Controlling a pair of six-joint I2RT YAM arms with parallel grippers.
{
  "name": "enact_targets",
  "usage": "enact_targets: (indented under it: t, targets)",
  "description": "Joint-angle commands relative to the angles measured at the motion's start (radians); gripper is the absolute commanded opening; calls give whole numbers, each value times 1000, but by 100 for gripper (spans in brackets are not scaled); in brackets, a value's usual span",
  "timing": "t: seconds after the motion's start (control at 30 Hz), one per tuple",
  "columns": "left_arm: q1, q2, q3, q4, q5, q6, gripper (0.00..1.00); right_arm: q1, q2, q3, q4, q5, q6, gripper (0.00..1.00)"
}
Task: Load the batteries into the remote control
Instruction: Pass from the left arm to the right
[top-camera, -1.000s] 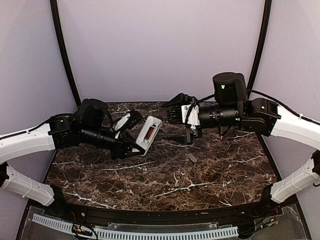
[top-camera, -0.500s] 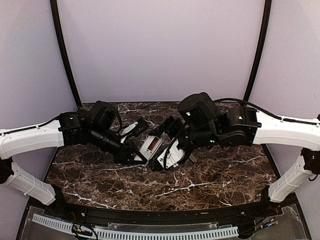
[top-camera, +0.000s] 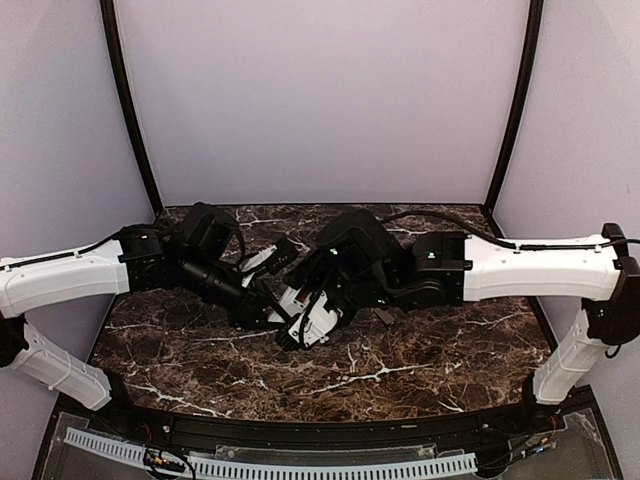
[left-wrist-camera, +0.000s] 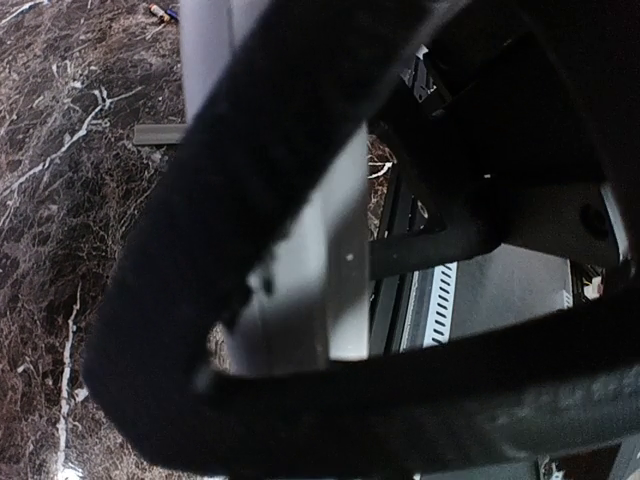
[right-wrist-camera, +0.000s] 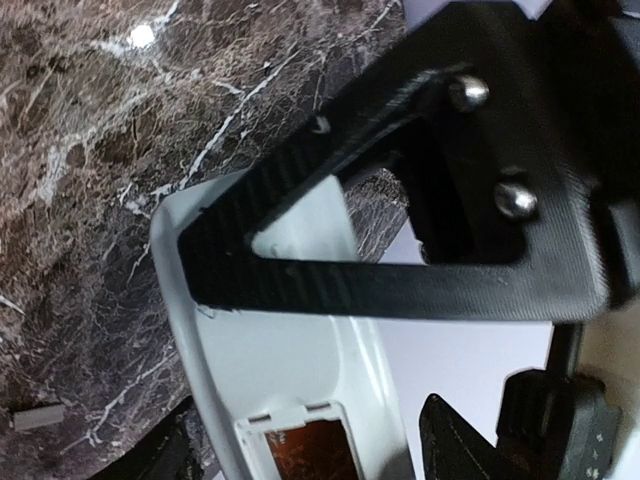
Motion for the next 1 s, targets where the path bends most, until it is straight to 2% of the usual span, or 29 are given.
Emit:
enact_targets:
  t: [0.0, 0.2, 0.57, 0.6, 0.63, 0.67, 0.7, 0.73, 0.8, 0.87, 0.97]
  targets:
    - [-2, -7, 13, -15, 17, 1, 0, 10, 34, 32, 6, 59, -7, 64]
    - [-2, -5, 14, -14, 15, 2, 0, 12, 29, 11, 36, 69, -14, 42]
    - [-1, -1, 33, -13, 36, 11, 1, 20, 19, -7, 55, 102, 14, 19]
    - [-1, 0, 36, -23, 29, 13, 17, 20, 18, -8, 48, 100, 27, 18]
    - [-1, 2, 44, -30, 26, 19, 29, 20, 18, -6, 41, 99, 46, 18]
    - [0, 1, 49, -45, 19, 23, 52, 20, 17, -6, 29, 96, 66, 17]
    - [0, -4, 59, -52, 13, 32, 61, 20, 17, -5, 13, 94, 90, 16]
    - [0, -15, 64, -65, 0, 36, 75, 20, 17, -9, 4, 94, 115, 16]
    - [0, -39, 71, -80, -32, 47, 89, 20, 17, -22, -13, 97, 167, 16]
    - [3, -70, 72, -92, -75, 57, 96, 20, 17, -36, -30, 94, 232, 16]
    - [26, -117, 69, -111, -164, 56, 99, 14, 21, -27, -110, 23, 419, 16]
